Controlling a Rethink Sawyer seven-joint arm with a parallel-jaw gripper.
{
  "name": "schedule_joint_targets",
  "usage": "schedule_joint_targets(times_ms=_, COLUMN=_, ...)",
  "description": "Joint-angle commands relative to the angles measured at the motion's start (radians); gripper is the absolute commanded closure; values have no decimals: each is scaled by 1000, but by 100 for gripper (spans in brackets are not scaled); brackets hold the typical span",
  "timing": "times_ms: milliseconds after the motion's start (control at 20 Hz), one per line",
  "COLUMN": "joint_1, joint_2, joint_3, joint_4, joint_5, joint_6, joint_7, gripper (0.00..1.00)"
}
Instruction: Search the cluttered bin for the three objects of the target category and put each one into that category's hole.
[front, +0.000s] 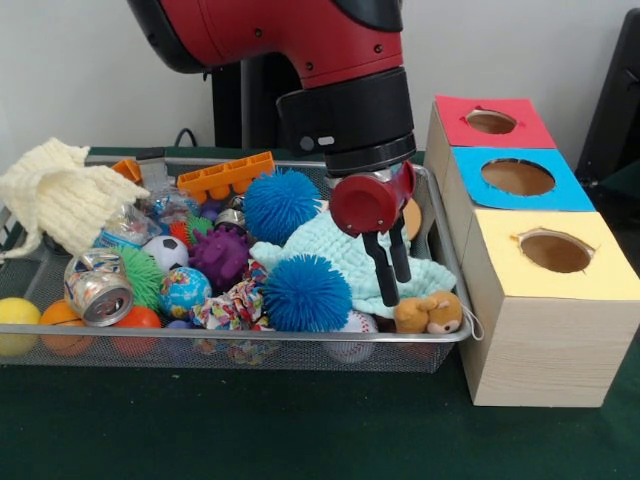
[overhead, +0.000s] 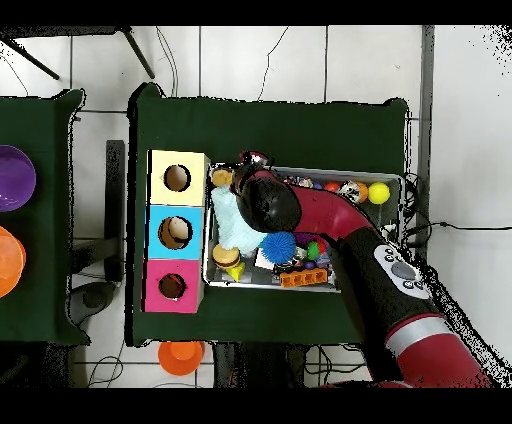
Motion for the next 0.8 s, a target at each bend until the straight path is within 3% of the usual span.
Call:
schedule_joint_targets(times_ms=50, joint_1=-40, joint_2=54, joint_3=90, joint_4=2, joint_5=-60, joint_6=-55, joint_7=175, gripper=0)
schedule_joint_targets(times_ms=500, joint_1=-64, joint_2=95, joint_3=127, joint_4=7, joint_5=-90, joint_6=-53, joint_7=171, gripper=0)
schedule_joint_targets(times_ms=800, joint_1=-22, joint_2=117, joint_3=69, joint_4=-34, joint_5=-105, joint_6=-34, joint_7=173, gripper=0)
